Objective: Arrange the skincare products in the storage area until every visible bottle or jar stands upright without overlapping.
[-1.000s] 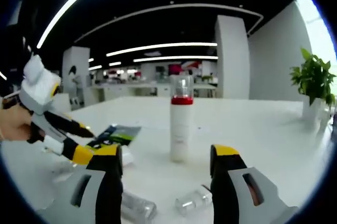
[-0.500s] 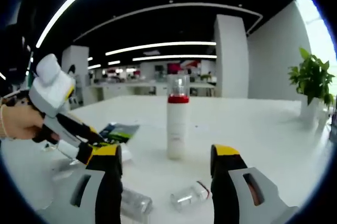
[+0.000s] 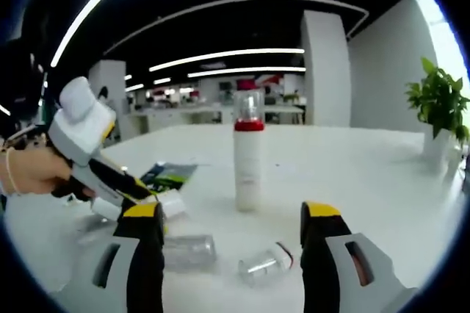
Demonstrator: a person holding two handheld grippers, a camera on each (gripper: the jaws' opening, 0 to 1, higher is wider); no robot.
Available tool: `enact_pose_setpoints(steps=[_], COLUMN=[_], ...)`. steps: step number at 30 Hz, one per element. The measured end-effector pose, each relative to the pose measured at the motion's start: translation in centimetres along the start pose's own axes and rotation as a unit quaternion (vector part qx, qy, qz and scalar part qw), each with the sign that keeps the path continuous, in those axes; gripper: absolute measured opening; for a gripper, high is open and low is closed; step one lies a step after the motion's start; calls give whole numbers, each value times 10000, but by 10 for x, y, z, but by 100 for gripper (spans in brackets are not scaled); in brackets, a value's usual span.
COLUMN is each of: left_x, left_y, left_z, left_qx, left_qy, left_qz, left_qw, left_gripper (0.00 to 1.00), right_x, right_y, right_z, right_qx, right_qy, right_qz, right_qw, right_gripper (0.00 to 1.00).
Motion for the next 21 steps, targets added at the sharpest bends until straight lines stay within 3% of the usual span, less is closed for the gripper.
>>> enact_pose_setpoints(steps=[3, 11, 13, 21], left_x=[-1, 2, 4, 4], left_y=[-2, 5, 8, 8], left_z=[0, 3, 4, 2], left_qx=[69, 65, 108, 164], left_qy=[-23, -18, -4, -196], left_qz=[102, 217, 354, 280], left_qw=[9999, 9997, 9993, 9993], left_gripper=[48, 35, 35, 32], right_x=[-3, -2, -4, -4], right_y=[-1, 3, 4, 8], right_z=[0, -3, -4, -6], right_qx=[19, -38, -52, -140], right_qy=[-149, -84, -91, -45], right_qz=[-48, -14, 29, 86], right_qw=[9999, 10000, 9999, 9999], right_gripper=[77, 77, 76, 76])
Point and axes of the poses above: the point that each gripper's makers call its tool centre point, and the gripper's own axes: z roughly forward along the fingers, y roughly to its right, x roughly out of its top, the point moved 8 cm from there along -z, roughly backward along the fingers, and after that the axes turned 1 degree about -z, right-handed, at the moved point
